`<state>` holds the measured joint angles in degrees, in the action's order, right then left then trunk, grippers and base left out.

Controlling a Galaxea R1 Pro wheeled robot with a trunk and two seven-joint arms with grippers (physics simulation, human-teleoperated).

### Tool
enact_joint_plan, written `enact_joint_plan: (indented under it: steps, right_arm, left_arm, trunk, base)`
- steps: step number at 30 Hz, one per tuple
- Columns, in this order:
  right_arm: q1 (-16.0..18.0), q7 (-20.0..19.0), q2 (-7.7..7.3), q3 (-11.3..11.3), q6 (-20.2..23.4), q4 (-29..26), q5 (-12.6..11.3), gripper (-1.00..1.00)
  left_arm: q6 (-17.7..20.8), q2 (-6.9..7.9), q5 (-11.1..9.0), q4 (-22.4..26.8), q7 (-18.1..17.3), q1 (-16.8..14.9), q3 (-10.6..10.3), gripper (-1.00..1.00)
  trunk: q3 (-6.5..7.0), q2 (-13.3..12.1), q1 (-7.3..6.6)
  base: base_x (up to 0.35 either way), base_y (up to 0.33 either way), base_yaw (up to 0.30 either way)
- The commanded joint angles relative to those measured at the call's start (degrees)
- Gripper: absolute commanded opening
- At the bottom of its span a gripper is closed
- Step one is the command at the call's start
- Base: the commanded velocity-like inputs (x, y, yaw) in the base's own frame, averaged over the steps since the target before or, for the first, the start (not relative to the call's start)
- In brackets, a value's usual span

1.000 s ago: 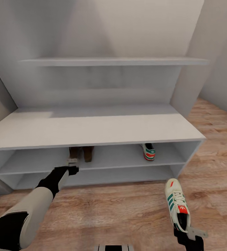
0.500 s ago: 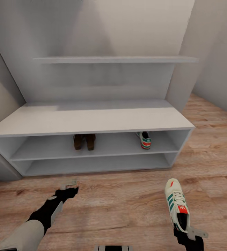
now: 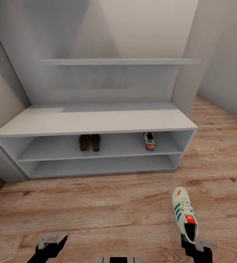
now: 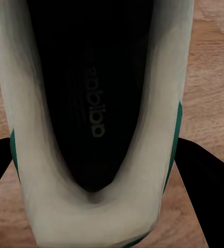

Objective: Pick up the two gym shoes and the two sandals from the corridor floor and place them onto the hallstand (shoe rack) in the corridor, making sure they are on the rack and not on the floor. Arrange them so the two gym shoes are next to each other and the two sandals are next to each other.

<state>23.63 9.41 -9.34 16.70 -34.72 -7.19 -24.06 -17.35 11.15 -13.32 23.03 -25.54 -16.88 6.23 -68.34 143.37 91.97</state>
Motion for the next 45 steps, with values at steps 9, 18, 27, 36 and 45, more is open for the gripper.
enact_joint_plan:
  steps: [9,18,27,36,45]
  right_arm:
    - [0.0,0.3,0.03,0.7,-0.1,-0.1,-0.2,-1.00]
    - [0.0,0.3,0.12,0.8,0.1,-0.1,-0.2,-1.00]
    - [0.1,0.6,4.61,0.6,21.7,-10.4,3.4,-1.00]
    - [3.7,14.8,10.26,0.4,52.7,-36.9,3.6,-1.00]
    - [9.8,20.2,13.26,0.4,55.3,-39.5,3.7,-1.00]
  left_arm:
    - [-1.7,3.75,-3.6,-1.0,-8.2,2.8,0.2,1.00]
    - [-2.1,3.86,-3.7,-1.2,-8.4,2.9,0.2,1.00]
    - [-2.2,4.05,-3.7,-1.2,-8.5,2.9,0.2,1.00]
    - [-2.2,3.99,-3.3,-1.3,-8.5,3.0,0.1,1.00]
    - [-2.2,3.81,-2.9,-1.3,-8.5,2.9,0.0,1.00]
  trunk:
    - [-0.04,0.0,-0.01]
    - [-0.04,0.0,-0.01]
    - [-0.04,0.0,-0.01]
    - [-0.04,0.0,-0.01]
    - [-0.04,0.0,-0.01]
  base:
    - [-0.003,0.000,0.000]
    - [0.000,0.024,0.000]
    - [0.000,0.276,0.000]
    - [0.000,0.157,0.000]
    - [0.000,0.007,0.000]
